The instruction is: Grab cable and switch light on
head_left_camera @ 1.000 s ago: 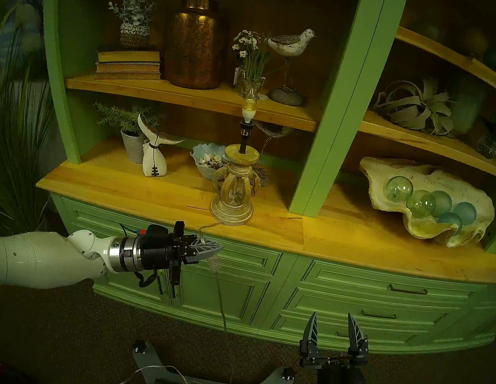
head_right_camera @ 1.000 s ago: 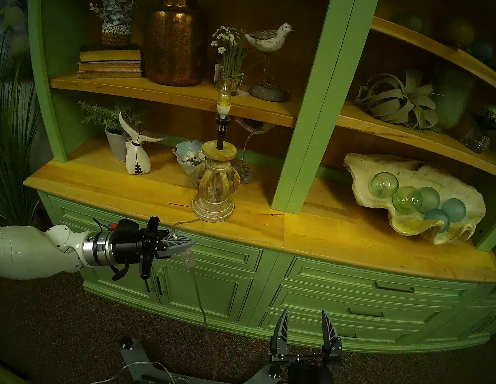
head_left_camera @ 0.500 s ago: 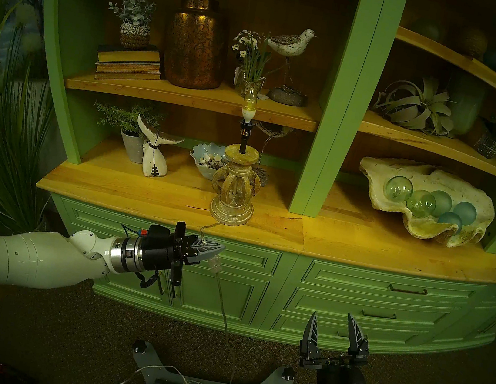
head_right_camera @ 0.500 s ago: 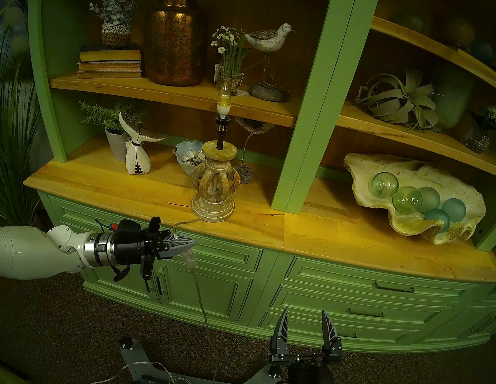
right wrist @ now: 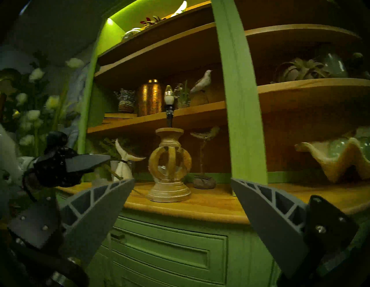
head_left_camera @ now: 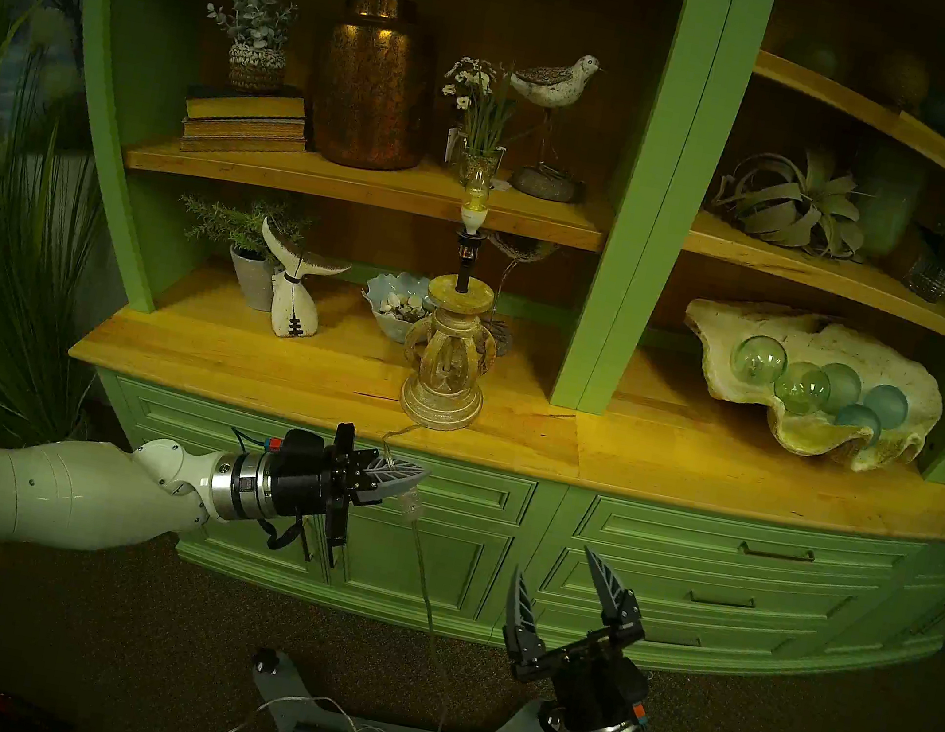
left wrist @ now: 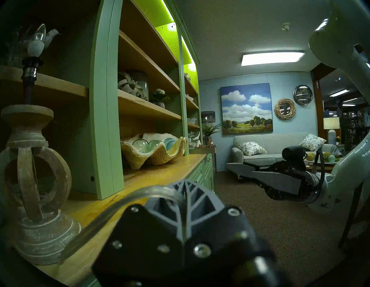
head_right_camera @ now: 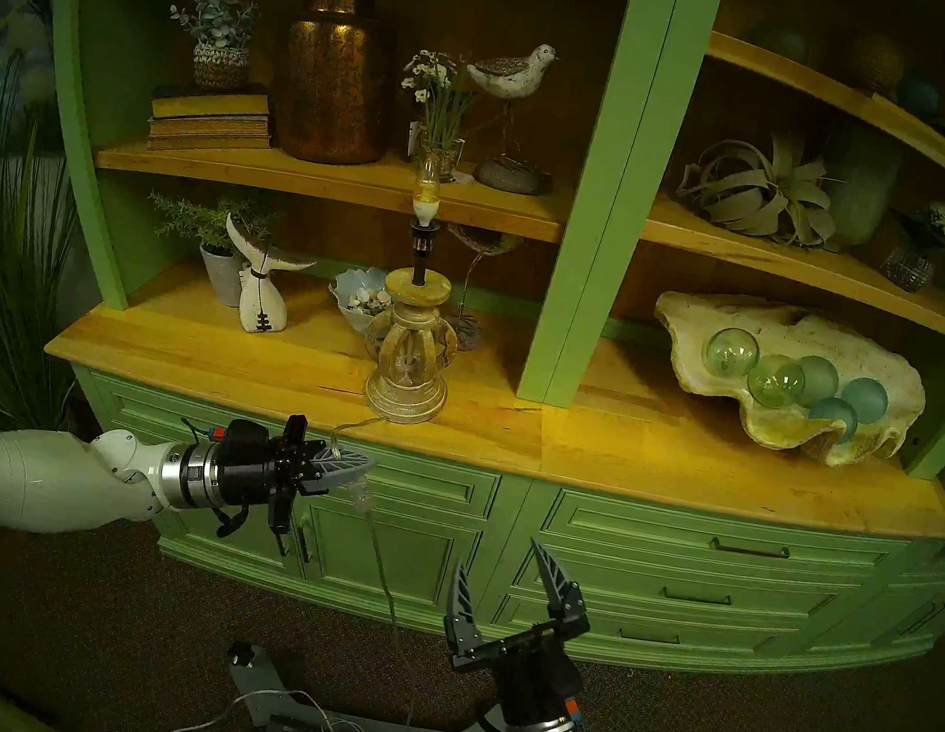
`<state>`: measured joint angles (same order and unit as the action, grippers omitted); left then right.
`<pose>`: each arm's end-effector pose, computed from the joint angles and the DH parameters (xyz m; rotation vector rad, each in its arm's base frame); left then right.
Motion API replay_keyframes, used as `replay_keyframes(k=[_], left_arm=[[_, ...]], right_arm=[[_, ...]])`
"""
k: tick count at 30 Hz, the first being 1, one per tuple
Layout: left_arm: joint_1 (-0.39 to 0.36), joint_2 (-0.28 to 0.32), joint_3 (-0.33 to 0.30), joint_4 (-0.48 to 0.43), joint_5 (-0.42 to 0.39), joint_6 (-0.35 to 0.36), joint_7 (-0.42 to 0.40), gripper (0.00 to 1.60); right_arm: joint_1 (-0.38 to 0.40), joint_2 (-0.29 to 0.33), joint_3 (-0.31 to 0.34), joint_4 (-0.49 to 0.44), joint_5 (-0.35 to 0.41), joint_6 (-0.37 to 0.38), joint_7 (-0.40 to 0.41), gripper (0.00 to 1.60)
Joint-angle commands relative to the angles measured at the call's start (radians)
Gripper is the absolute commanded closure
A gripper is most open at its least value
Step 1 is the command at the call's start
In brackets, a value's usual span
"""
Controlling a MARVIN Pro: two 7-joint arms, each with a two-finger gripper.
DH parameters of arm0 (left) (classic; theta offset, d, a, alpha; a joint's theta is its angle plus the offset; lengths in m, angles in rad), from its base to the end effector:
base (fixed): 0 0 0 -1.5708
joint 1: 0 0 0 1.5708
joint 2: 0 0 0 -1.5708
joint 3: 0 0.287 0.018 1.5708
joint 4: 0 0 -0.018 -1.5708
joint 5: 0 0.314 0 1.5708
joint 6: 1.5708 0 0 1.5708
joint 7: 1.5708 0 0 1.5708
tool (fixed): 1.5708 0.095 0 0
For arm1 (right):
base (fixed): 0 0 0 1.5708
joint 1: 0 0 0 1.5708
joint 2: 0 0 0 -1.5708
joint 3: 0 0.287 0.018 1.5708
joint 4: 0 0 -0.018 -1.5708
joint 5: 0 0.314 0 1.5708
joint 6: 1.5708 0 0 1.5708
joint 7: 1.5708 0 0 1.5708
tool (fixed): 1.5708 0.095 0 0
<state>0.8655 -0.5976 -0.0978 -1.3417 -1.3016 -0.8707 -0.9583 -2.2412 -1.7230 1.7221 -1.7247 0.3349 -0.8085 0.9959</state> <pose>0.3502 0.0400 -0.3250 1.1885 -1.0539 1.5078 0.1677 0.0373 -0.3716 -1.4626 -0.4583 -2.2133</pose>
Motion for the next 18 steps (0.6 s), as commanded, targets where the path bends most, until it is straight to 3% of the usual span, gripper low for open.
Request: replay_keyframes(k=[1,8,11,13,14,18], left_arm=[[-0.031,0.004,-0.016,-0.014,0.001,-0.011,-0.061,1.6],[-0.035,0.003,-0.017,-0.009,-0.012,-0.012,-0.097,1.6],[-0.037,0.002,-0.016,-0.006,-0.02,-0.013,-0.111,1.6],[-0.037,0.003,-0.015,-0.009,-0.015,-0.013,-0.099,1.6],[-0.037,0.002,-0.016,-0.006,-0.02,-0.013,-0.111,1.6],[-0.036,0.004,-0.014,-0.011,-0.01,-0.013,-0.086,1.6]], right_arm=[[0.116,0.086,-0.095,-0.092,-0.061,0.122,0.032,0.0],[0.156,0.095,-0.116,-0.08,-0.123,0.227,0.034,0.0],[0.165,0.132,-0.101,-0.084,-0.156,0.321,0.037,0.0],[0.168,0.149,-0.1,-0.083,-0.157,0.321,0.046,0.0],[0.172,0.159,-0.092,-0.098,-0.167,0.371,0.053,0.0],[0.229,0.195,-0.023,-0.094,-0.186,0.429,0.043,0.0]])
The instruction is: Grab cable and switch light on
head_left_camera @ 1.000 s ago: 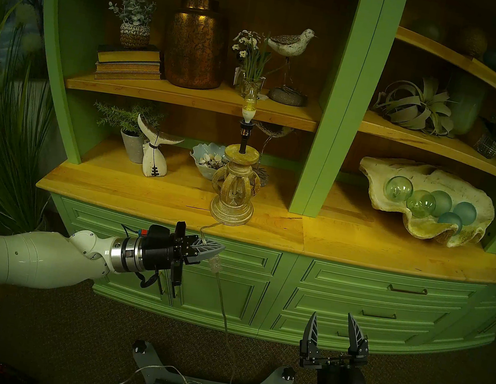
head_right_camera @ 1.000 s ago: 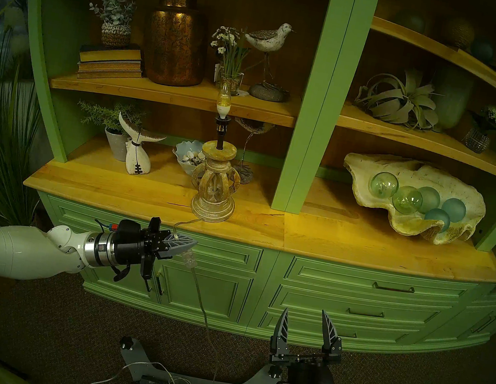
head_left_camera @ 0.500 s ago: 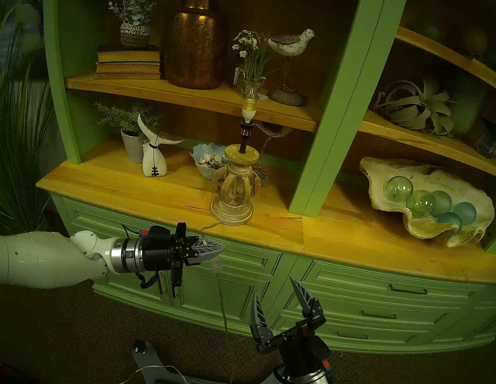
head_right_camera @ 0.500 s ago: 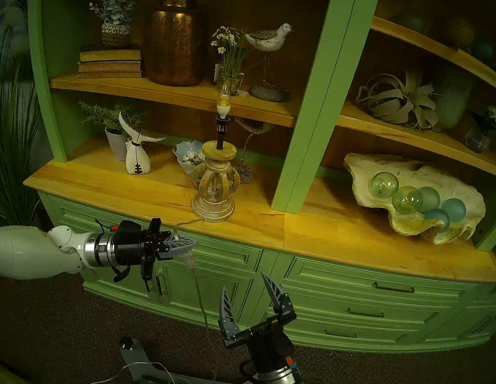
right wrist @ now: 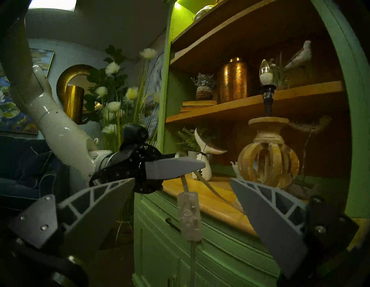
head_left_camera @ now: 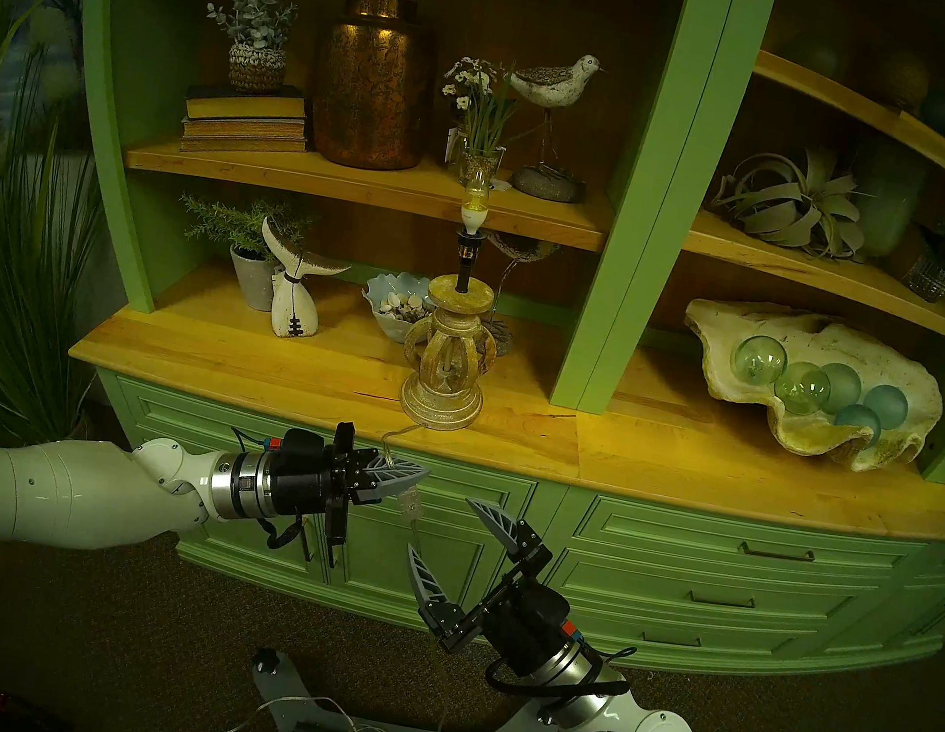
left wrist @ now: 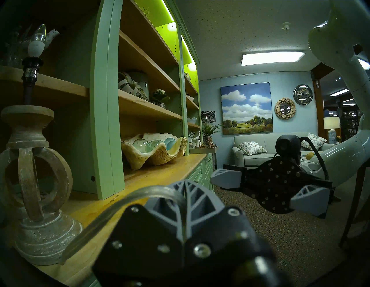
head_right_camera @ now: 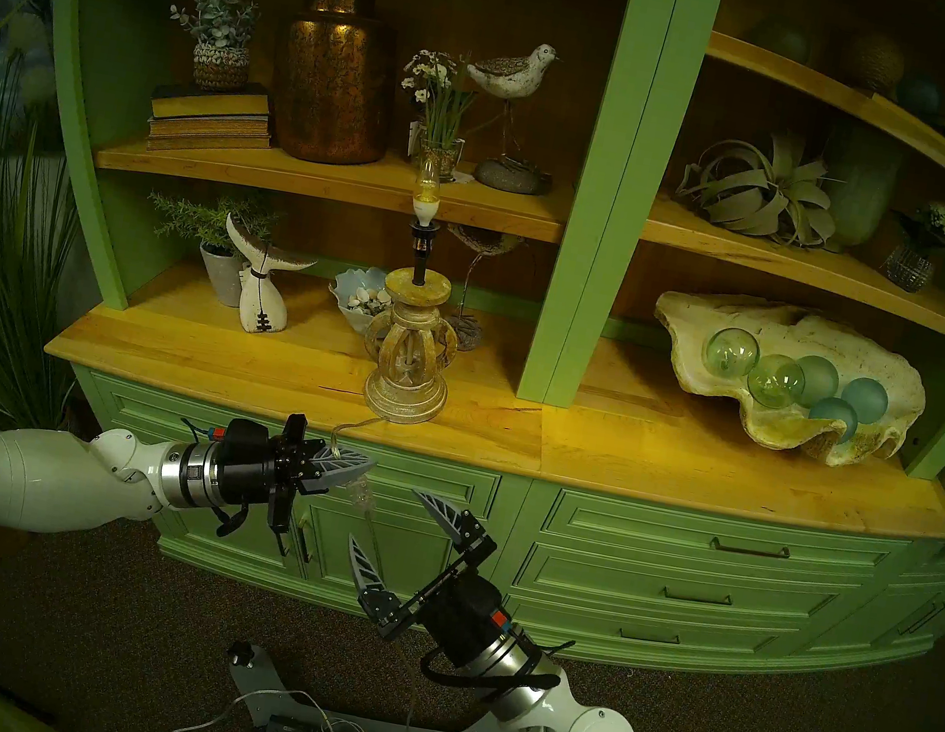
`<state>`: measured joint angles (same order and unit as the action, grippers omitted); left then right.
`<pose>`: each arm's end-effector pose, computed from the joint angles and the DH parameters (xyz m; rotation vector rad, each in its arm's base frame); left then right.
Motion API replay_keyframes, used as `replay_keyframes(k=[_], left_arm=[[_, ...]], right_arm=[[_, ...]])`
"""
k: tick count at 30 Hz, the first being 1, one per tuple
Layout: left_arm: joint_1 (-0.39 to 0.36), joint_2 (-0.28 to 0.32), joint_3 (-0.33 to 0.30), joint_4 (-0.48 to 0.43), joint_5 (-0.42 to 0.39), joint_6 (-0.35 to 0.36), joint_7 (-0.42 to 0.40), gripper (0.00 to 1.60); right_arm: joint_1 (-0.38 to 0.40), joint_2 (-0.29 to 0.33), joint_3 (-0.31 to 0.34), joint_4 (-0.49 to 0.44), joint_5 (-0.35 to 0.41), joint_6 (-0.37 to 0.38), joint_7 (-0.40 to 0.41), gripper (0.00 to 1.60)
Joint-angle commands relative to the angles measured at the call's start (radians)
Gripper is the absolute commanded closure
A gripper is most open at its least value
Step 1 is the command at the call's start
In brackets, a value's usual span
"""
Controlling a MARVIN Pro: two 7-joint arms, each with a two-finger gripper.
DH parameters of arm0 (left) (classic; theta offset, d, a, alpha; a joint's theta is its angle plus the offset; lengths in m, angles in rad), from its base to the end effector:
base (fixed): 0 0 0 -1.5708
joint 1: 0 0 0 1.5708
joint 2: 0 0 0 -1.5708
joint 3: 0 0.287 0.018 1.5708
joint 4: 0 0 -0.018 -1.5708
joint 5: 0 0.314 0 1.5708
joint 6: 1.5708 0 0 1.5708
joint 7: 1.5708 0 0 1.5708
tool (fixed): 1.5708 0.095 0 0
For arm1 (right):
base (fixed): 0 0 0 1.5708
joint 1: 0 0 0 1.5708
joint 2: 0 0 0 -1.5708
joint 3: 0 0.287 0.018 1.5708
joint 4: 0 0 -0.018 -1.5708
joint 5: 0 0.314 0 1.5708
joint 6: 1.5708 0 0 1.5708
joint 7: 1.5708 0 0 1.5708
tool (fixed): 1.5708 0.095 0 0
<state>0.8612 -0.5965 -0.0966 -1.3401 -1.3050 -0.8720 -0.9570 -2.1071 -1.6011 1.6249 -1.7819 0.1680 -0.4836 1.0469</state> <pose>0.3518 0.0410 -0.3238 1.1896 -1.0532 1.5140 0.2159 0.0636 -0.3533 -1.4514 -0.7720 -1.8471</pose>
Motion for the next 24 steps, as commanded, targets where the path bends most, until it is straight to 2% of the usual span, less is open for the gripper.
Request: replay_keyframes(k=[1,6,11,12,13,20,24], left_arm=[[-0.031,0.003,-0.015,-0.013,-0.004,-0.012,-0.081,1.6],[-0.033,0.003,-0.014,-0.013,-0.006,-0.012,-0.088,1.6],[-0.035,0.002,-0.013,-0.011,-0.012,-0.013,-0.1,1.6],[-0.035,0.002,-0.014,-0.008,-0.017,-0.013,-0.111,1.6],[-0.035,0.002,-0.013,-0.01,-0.014,-0.013,-0.102,1.6],[-0.039,0.002,-0.008,-0.008,-0.021,-0.016,-0.11,1.6],[-0.042,0.003,-0.003,-0.01,-0.019,-0.018,-0.102,1.6]], right_arm=[[0.103,0.079,0.088,-0.036,-0.011,0.118,-0.009,0.0],[0.15,0.126,0.119,-0.032,-0.014,0.22,0.018,0.0],[0.186,0.155,0.093,-0.005,0.003,0.313,0.066,0.0],[0.192,0.163,0.085,-0.004,0.003,0.355,0.081,0.0],[0.193,0.172,0.073,0.003,0.003,0.355,0.096,0.0],[0.23,0.187,0.017,0.013,-0.003,0.504,0.15,0.0],[0.269,0.18,0.006,0.031,-0.007,0.532,0.147,0.0]])
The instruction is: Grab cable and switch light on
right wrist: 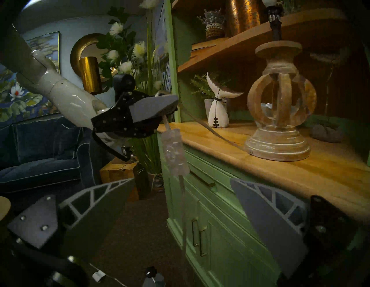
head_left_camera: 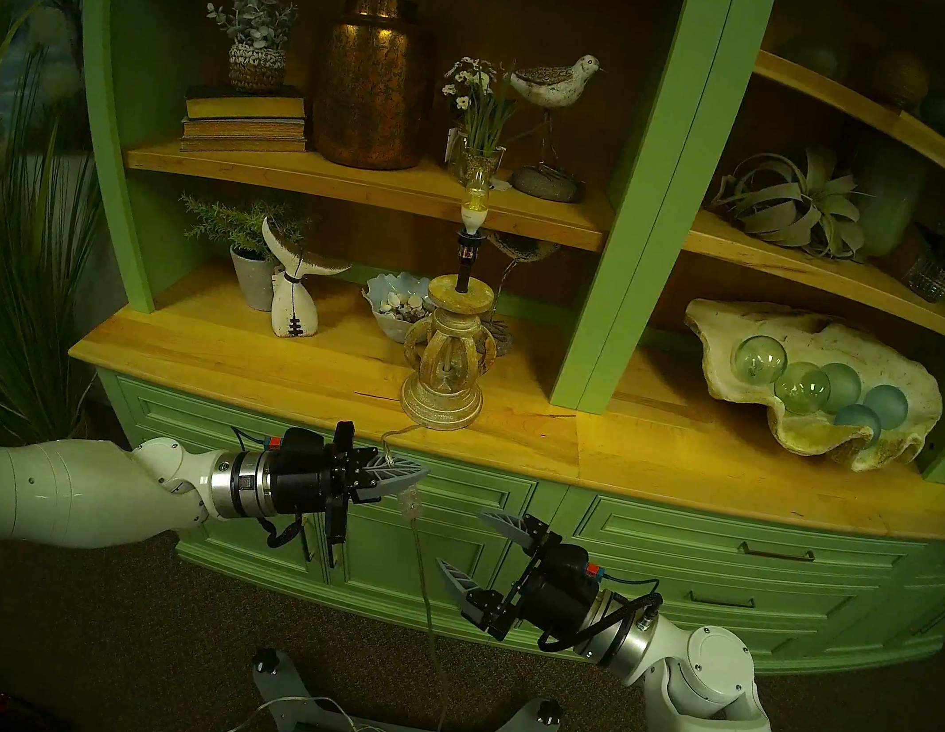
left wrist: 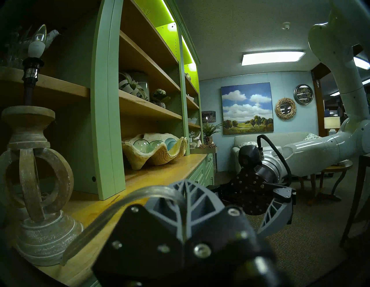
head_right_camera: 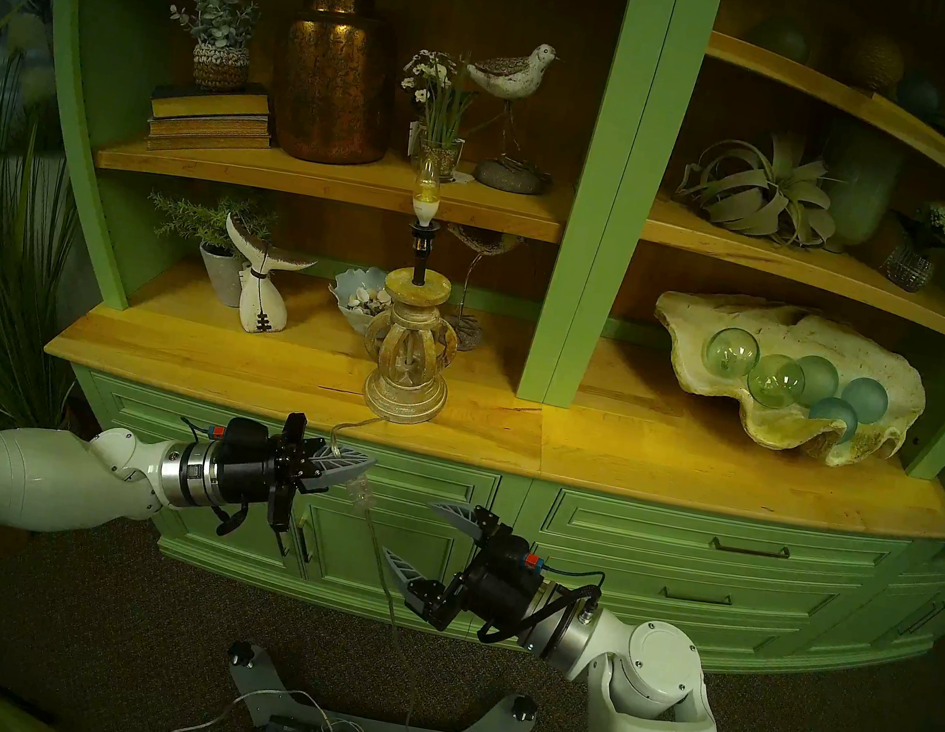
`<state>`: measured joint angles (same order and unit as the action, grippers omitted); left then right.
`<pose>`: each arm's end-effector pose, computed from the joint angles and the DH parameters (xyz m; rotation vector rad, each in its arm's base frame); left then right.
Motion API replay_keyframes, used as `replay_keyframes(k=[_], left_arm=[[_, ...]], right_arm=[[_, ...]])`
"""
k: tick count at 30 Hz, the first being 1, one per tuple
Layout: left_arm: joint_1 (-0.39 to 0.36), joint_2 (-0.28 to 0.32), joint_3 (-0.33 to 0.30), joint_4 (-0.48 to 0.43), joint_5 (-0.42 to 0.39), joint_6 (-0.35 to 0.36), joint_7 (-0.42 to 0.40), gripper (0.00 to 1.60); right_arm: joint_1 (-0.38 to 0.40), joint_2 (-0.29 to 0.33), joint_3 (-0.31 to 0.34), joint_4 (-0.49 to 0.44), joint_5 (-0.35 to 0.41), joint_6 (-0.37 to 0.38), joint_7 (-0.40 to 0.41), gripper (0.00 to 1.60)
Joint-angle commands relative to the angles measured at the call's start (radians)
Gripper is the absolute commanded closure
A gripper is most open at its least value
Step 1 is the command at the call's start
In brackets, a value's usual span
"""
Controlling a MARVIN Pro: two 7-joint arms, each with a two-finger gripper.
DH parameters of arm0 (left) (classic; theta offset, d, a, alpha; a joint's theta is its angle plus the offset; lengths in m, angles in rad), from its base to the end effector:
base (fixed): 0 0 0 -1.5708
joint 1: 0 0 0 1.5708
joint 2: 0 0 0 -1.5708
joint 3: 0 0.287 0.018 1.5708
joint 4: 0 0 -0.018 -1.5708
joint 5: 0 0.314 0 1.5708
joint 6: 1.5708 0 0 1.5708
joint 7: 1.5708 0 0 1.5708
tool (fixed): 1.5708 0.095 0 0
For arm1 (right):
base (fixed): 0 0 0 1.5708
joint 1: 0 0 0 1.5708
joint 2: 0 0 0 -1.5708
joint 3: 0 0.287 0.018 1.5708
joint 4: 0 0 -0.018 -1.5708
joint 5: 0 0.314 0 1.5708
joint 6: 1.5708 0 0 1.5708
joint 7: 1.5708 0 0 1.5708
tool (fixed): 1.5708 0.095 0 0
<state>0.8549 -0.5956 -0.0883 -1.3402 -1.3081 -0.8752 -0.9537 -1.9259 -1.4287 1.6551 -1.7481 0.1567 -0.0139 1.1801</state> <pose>0.3522 0.0413 -0.3235 1.1908 -1.0525 1.5165 0.2648 0.0228 -0.3484 -1.6219 -0.8741 -1.3913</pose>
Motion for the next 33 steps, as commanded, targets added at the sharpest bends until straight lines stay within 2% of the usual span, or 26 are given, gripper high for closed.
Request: replay_keyframes(k=[1,9,16,17,19,20,27,29,33], left_arm=[[-0.036,0.002,-0.011,-0.01,-0.016,-0.015,-0.106,1.6],[-0.039,0.003,-0.005,-0.012,-0.014,-0.017,-0.097,1.6],[-0.045,0.002,0.002,-0.009,-0.023,-0.02,-0.108,1.6],[-0.047,0.004,0.006,-0.014,-0.014,-0.021,-0.089,1.6],[-0.047,0.001,0.003,-0.005,-0.03,-0.021,-0.121,1.6],[-0.05,0.004,0.01,-0.014,-0.016,-0.023,-0.09,1.6],[-0.053,0.003,0.014,-0.009,-0.025,-0.025,-0.104,1.6],[-0.056,0.005,0.02,-0.016,-0.014,-0.027,-0.079,1.6],[-0.055,0.003,0.017,-0.009,-0.026,-0.026,-0.106,1.6]], right_arm=[[0.098,0.004,-0.025,0.003,0.003,0.068,0.009,0.0],[0.173,-0.038,-0.063,0.04,0.006,0.088,-0.01,0.0],[0.214,-0.034,-0.094,0.081,-0.007,0.109,-0.011,0.0],[0.219,-0.037,-0.097,0.087,-0.007,0.11,-0.014,0.0],[0.23,-0.036,-0.104,0.1,-0.007,0.118,-0.012,0.0],[0.234,-0.037,-0.107,0.106,-0.008,0.117,-0.013,0.0],[0.274,-0.039,-0.125,0.148,-0.011,0.113,-0.012,0.0],[0.288,-0.044,-0.13,0.158,-0.011,0.112,-0.013,0.0],[0.313,-0.051,-0.137,0.174,-0.009,0.107,-0.013,0.0]])
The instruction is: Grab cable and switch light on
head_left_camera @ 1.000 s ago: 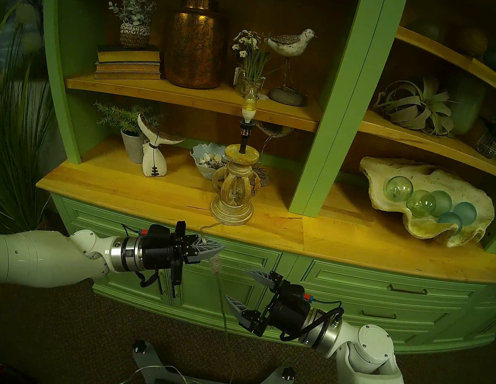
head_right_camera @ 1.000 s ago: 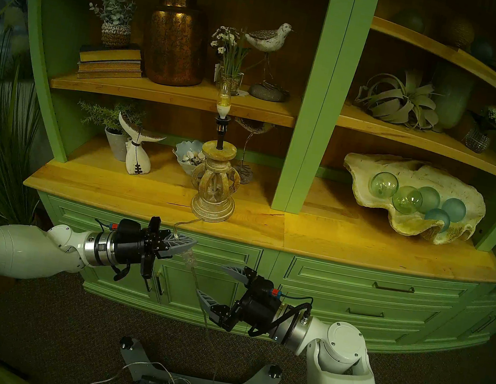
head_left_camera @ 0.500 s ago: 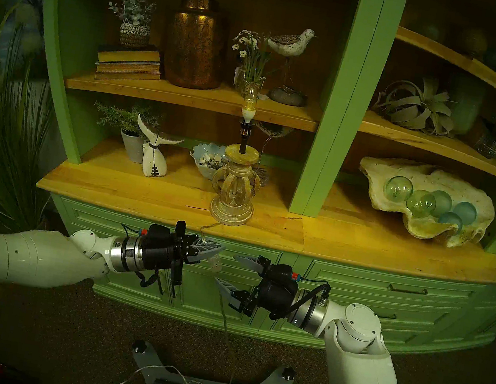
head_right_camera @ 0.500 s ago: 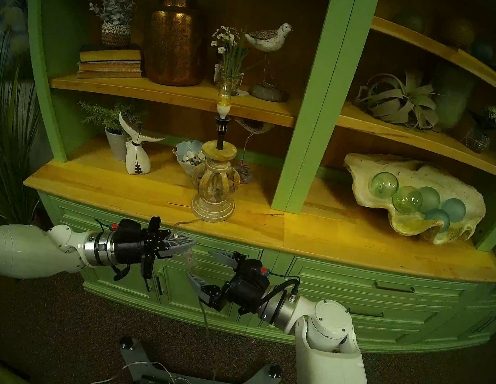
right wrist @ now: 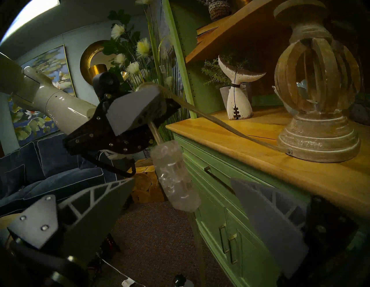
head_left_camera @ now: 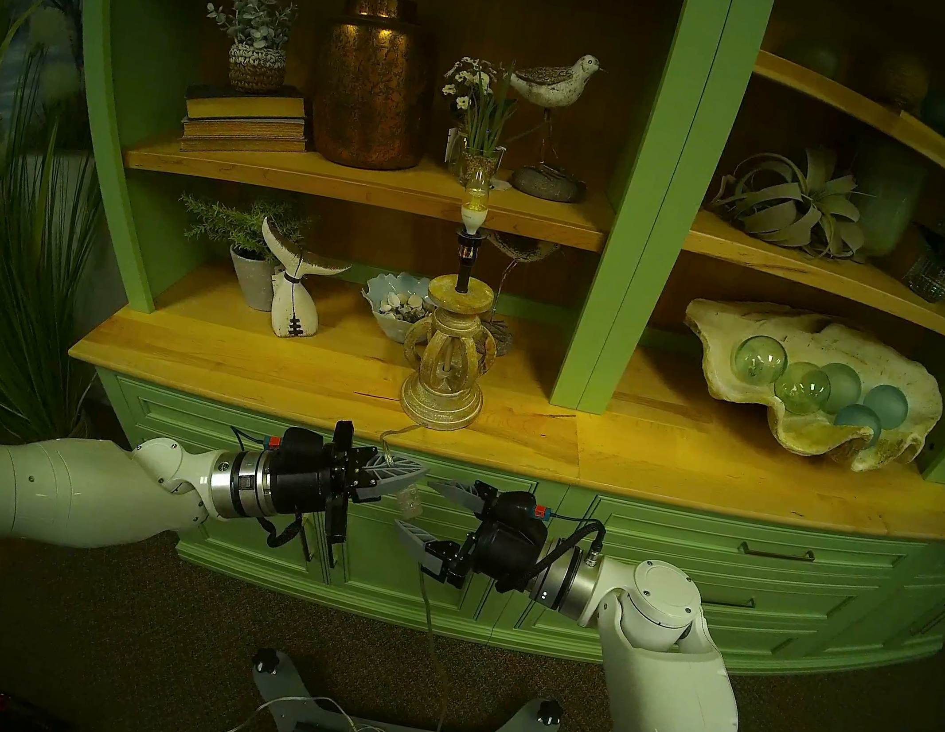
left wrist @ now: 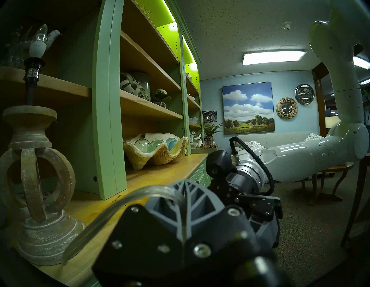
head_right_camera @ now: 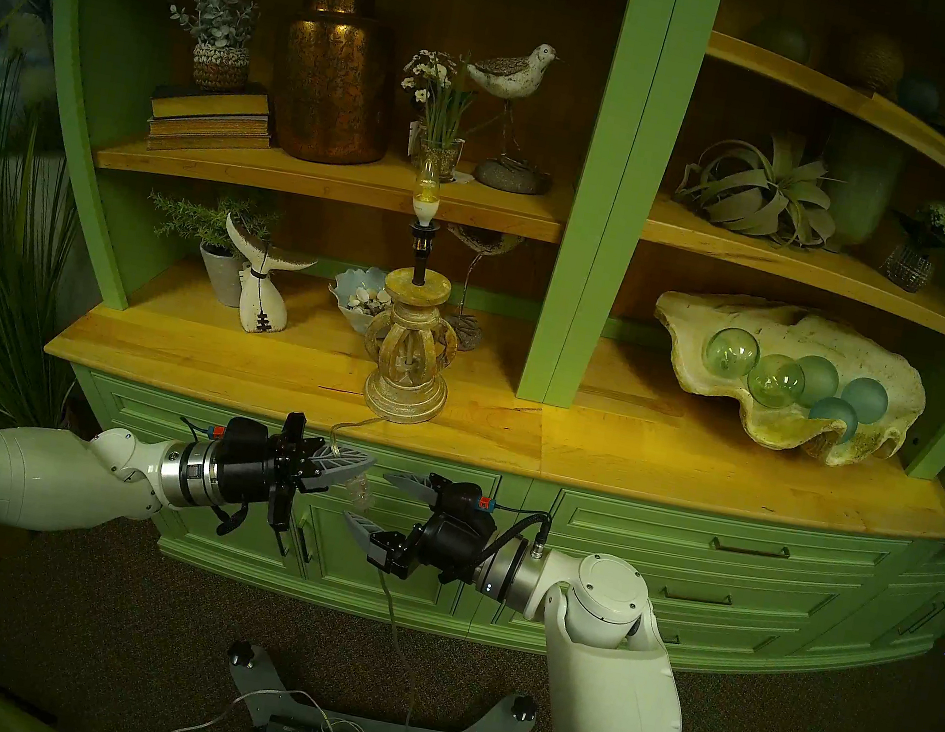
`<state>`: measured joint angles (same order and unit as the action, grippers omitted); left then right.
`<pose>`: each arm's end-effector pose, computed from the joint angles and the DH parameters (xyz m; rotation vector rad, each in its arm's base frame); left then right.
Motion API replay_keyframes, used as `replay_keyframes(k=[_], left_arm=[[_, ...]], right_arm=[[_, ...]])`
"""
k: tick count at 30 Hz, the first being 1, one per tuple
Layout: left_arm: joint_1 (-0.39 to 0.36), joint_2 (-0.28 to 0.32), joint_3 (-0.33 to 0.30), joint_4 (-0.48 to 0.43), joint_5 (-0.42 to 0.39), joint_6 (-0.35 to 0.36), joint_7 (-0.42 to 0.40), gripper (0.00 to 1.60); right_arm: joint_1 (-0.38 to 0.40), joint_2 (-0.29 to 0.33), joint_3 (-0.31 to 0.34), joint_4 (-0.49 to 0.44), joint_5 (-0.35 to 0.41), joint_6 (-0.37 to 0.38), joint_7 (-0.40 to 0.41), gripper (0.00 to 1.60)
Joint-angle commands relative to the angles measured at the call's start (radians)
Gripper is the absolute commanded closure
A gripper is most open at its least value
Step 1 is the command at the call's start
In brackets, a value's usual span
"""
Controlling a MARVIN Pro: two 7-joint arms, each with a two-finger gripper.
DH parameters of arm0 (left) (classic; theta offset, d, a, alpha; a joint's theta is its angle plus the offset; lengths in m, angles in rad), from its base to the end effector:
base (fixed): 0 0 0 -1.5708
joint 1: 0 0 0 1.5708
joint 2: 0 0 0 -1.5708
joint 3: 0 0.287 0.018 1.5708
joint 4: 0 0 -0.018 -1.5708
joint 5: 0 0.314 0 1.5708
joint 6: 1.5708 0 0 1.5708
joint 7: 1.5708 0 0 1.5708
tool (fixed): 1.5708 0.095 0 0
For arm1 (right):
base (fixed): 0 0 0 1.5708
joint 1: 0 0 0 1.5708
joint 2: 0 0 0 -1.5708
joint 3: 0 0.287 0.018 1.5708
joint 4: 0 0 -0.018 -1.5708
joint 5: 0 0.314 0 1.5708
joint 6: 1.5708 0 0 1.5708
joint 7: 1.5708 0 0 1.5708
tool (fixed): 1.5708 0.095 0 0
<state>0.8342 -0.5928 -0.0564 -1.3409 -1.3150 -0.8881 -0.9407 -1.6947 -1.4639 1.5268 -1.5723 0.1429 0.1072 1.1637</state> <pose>0.3523 0.0421 -0.3236 1.1956 -1.0526 1.5220 0.3247 0.0709 -0.3481 -1.5793 -0.8445 -1.2725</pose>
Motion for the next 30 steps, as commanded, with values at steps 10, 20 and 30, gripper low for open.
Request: replay_keyframes(k=[10,20,30], left_arm=[[-0.046,0.002,0.004,-0.013,-0.017,-0.02,-0.099,1.6],[-0.06,0.003,0.024,-0.014,-0.022,-0.028,-0.094,1.6],[-0.072,0.003,0.042,-0.014,-0.026,-0.035,-0.091,1.6]], right_arm=[[0.078,-0.011,-0.016,0.003,0.01,-0.017,0.02,0.03],[0.047,0.008,0.0,-0.001,0.012,-0.023,0.04,0.0],[0.04,-0.002,-0.015,0.008,0.006,-0.035,0.048,0.17]])
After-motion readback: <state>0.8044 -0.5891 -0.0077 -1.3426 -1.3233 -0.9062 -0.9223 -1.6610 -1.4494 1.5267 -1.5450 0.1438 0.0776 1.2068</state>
